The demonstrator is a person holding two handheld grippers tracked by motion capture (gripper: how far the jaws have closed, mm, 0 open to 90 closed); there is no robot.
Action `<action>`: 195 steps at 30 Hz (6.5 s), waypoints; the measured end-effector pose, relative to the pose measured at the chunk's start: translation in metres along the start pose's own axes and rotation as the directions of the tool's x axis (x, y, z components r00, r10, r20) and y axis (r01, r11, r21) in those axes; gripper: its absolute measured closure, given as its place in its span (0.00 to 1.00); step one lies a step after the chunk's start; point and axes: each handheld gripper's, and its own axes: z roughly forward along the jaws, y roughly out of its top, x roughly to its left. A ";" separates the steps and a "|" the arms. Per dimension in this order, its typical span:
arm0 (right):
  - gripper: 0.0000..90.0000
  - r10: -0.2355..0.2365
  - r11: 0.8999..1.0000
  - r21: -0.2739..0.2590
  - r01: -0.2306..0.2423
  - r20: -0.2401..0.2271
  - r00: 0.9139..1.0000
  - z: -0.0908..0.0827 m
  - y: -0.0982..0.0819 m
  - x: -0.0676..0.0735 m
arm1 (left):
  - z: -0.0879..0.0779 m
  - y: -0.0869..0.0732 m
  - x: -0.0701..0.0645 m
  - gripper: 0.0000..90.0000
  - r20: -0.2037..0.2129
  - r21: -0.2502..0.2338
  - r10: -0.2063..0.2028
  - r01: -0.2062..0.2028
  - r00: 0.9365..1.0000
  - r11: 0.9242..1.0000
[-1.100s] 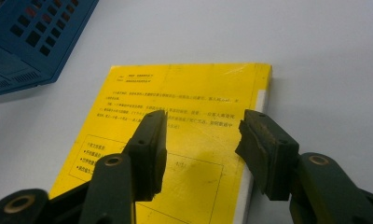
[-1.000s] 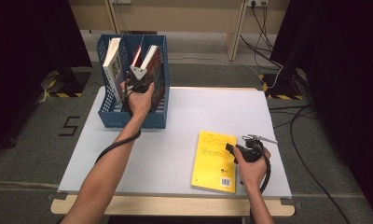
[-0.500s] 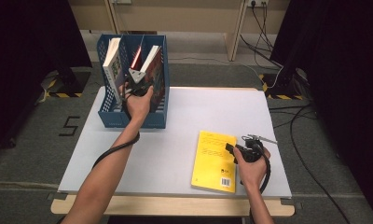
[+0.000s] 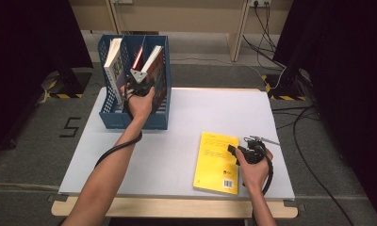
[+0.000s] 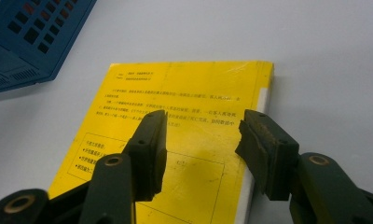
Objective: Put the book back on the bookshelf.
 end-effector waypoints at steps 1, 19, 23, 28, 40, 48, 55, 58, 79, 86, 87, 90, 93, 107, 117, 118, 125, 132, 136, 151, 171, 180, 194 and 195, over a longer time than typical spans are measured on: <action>0.56 0.000 1.000 0.000 0.000 0.000 1.000 0.000 0.000 0.000 | 0.001 0.000 0.001 0.82 -0.011 -0.004 -0.001 0.001 1.000 1.000; 0.56 -0.009 1.000 0.002 0.009 -0.003 1.000 0.001 0.001 0.000 | 0.019 0.004 0.003 0.82 -0.075 -0.010 -0.057 0.056 0.996 0.998; 0.56 -0.005 1.000 0.002 0.005 0.000 1.000 0.001 0.001 0.001 | 0.020 0.006 0.005 0.82 -0.079 -0.001 -0.080 0.081 0.994 0.997; 0.56 -0.010 1.000 0.001 0.010 0.001 1.000 0.001 0.001 0.002 | 0.018 0.008 0.004 0.78 -0.068 0.019 -0.080 0.082 0.994 0.996; 0.56 -0.009 1.000 -0.003 0.009 0.001 1.000 -0.002 0.001 0.002 | 0.009 0.005 -0.003 0.56 -0.041 0.030 -0.064 0.065 0.997 0.997; 0.56 -0.016 1.000 0.003 0.016 0.003 1.000 -0.001 0.002 0.003 | -0.004 0.002 -0.002 0.47 -0.021 0.039 -0.070 0.071 0.997 0.997; 0.55 -0.022 1.000 0.000 0.022 0.005 1.000 -0.002 0.003 0.004 | -0.014 0.000 -0.002 0.43 0.010 0.053 -0.076 0.075 0.997 0.996; 0.54 -0.011 1.000 0.002 0.011 0.006 1.000 -0.002 0.004 0.004 | -0.019 0.000 -0.002 0.42 0.023 0.053 -0.080 0.078 0.997 0.996; 0.54 -0.011 1.000 0.020 0.010 0.031 0.999 -0.001 0.018 0.001 | -0.061 -0.015 0.003 0.39 0.130 0.073 -0.091 0.082 0.987 0.994; 0.54 0.002 0.999 0.032 -0.003 0.043 0.999 0.000 0.026 -0.001 | -0.073 -0.024 0.000 0.40 0.171 0.089 -0.098 0.084 0.980 0.992; 0.54 -0.003 0.999 0.035 0.001 0.045 0.999 0.000 0.027 -0.001 | -0.075 -0.025 -0.001 0.40 0.181 0.090 -0.095 0.080 0.979 0.993; 0.54 0.001 0.999 0.035 -0.003 0.046 0.999 0.000 0.032 -0.001 | -0.080 -0.030 -0.002 0.40 0.201 0.088 -0.091 0.074 0.975 0.993; 0.54 0.001 0.999 0.047 -0.004 0.052 0.999 0.002 0.035 -0.002 | -0.085 -0.035 -0.004 0.41 0.210 0.090 -0.078 0.060 0.975 0.994; 0.55 0.006 0.995 0.101 -0.013 0.079 0.997 0.012 0.050 -0.007 | -0.105 -0.056 -0.027 0.42 0.300 0.129 -0.028 -0.011 0.953 0.992; 0.55 0.010 0.992 0.124 -0.021 0.090 0.996 0.018 0.060 -0.010 | -0.111 -0.068 -0.055 0.43 0.391 0.171 -0.011 -0.061 0.921 0.983; 0.55 0.010 0.992 0.124 -0.021 0.090 0.996 0.018 0.060 -0.010 | -0.111 -0.068 -0.055 0.43 0.391 0.171 -0.011 -0.061 0.921 0.983; 0.66 -0.001 0.991 0.134 -0.013 0.106 0.994 0.025 0.068 -0.012 | -0.113 -0.081 -0.081 0.48 0.464 0.199 -0.002 -0.102 0.886 0.975; 0.85 0.013 0.985 0.166 -0.037 0.144 0.989 0.038 0.077 -0.015 | -0.112 -0.090 -0.095 0.56 0.497 0.224 -0.002 -0.126 0.868 0.967; 0.91 0.026 0.978 0.199 -0.063 0.180 0.983 0.046 0.077 -0.018 | -0.113 -0.092 -0.098 0.58 0.504 0.230 0.002 -0.137 0.864 0.964; 0.97 0.037 0.970 0.232 -0.079 0.179 0.983 0.045 0.071 -0.017 | -0.115 -0.101 -0.106 0.60 0.538 0.255 0.000 -0.162 0.843 0.953; 0.80 -0.022 0.957 0.290 -0.006 0.092 0.995 0.033 0.048 0.015 | -0.128 -0.119 -0.120 0.58 0.608 0.310 -0.029 -0.204 0.793 0.929; 0.61 0.021 0.957 0.287 -0.035 0.051 0.998 0.018 0.049 0.001 | -0.129 -0.131 -0.129 0.57 0.628 0.345 -0.056 -0.213 0.776 0.914; 0.55 0.009 0.946 0.323 -0.016 0.020 1.000 0.028 0.039 0.000 | -0.128 -0.140 -0.134 0.51 0.629 0.370 -0.079 -0.209 0.773 0.905; 0.55 0.004 0.946 0.324 -0.011 0.021 1.000 0.029 0.039 0.000 | -0.128 -0.141 -0.134 0.51 0.630 0.371 -0.080 -0.209 0.772 0.905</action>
